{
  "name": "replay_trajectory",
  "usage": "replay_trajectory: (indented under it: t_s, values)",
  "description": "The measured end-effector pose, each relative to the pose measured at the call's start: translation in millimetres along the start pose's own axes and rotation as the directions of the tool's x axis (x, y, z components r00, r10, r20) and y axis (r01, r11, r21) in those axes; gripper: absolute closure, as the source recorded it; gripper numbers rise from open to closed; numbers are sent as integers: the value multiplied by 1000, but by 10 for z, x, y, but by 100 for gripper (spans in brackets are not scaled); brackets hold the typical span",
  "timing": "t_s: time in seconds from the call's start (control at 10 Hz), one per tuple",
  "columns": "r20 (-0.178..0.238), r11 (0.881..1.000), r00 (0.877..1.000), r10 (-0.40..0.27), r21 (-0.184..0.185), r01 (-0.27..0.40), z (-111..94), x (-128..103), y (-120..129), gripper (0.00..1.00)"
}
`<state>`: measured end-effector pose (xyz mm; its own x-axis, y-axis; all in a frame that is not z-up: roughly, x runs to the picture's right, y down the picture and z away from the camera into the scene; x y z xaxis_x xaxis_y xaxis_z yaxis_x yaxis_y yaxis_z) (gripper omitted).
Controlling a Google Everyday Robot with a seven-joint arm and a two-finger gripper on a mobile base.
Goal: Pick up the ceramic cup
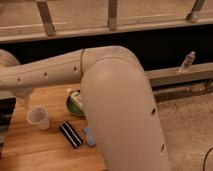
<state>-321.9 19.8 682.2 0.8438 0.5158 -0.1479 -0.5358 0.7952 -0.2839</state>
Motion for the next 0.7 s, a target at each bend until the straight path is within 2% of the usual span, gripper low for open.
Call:
replay_trajectory:
  t_s: [0.1,0.3,0.7]
  values:
    - [-27,1000,1000,14,-12,-15,124,89,-89,20]
    - [-64,999,998,4,-36,-6,382,225,-76,20]
    - [-59,999,998,3,-37,-6,374,222,-72,20]
